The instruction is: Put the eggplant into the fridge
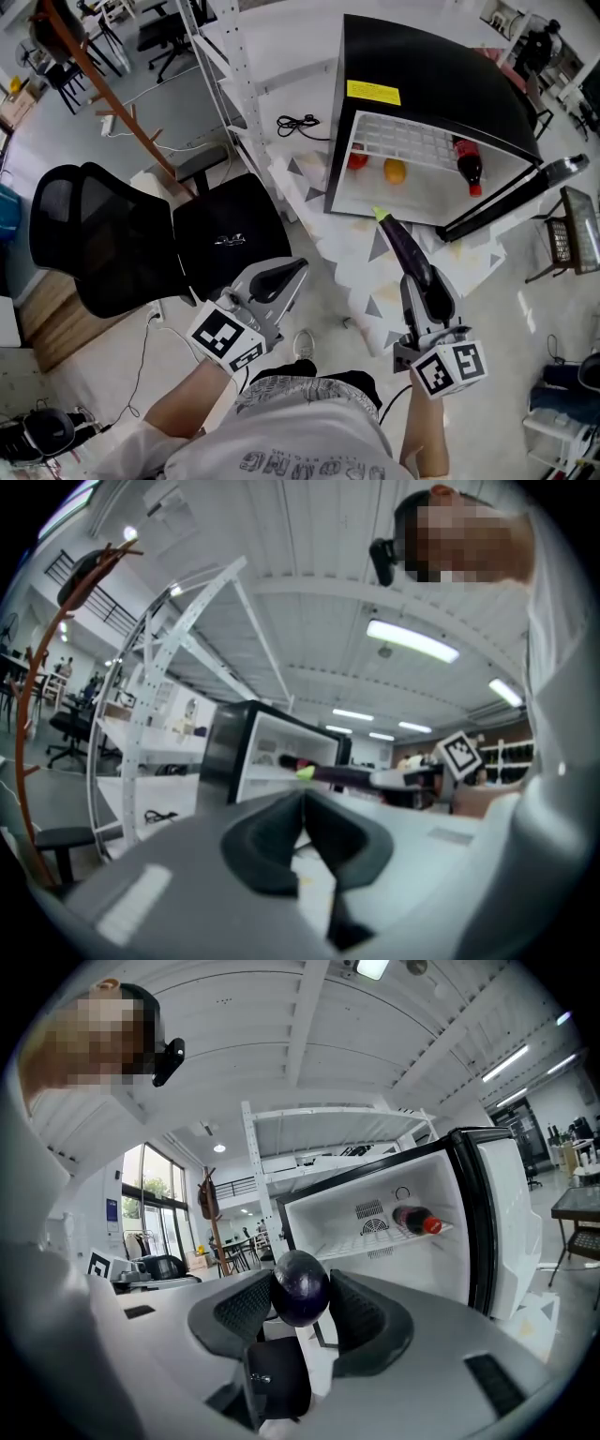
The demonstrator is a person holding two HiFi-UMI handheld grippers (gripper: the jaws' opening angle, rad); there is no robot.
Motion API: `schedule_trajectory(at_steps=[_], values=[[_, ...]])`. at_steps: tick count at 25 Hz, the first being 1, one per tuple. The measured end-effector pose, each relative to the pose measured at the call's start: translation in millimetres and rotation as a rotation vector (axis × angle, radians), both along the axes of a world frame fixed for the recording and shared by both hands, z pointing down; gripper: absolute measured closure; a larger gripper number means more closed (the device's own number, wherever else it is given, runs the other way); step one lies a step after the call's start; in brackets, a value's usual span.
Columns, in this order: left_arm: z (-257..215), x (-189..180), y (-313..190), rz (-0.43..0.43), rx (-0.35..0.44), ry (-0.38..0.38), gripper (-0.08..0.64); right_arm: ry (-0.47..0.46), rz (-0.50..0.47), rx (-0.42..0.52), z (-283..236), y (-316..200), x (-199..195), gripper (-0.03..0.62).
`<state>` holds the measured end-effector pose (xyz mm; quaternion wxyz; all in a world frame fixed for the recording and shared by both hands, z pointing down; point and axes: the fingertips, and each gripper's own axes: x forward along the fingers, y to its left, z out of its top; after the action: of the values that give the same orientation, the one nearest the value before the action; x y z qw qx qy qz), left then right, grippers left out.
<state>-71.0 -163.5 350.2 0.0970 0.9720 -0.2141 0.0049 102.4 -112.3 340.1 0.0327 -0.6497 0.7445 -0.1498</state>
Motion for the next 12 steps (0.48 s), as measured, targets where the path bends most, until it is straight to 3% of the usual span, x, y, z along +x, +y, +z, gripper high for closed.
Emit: schedule_trajectory(at_steps=[12], values=[[1.6,8.0,-26.7,0.018,0.010,-0.013,0.549,0.029,0.038,0.031,-3.8,-40.3,13.8,0.402]])
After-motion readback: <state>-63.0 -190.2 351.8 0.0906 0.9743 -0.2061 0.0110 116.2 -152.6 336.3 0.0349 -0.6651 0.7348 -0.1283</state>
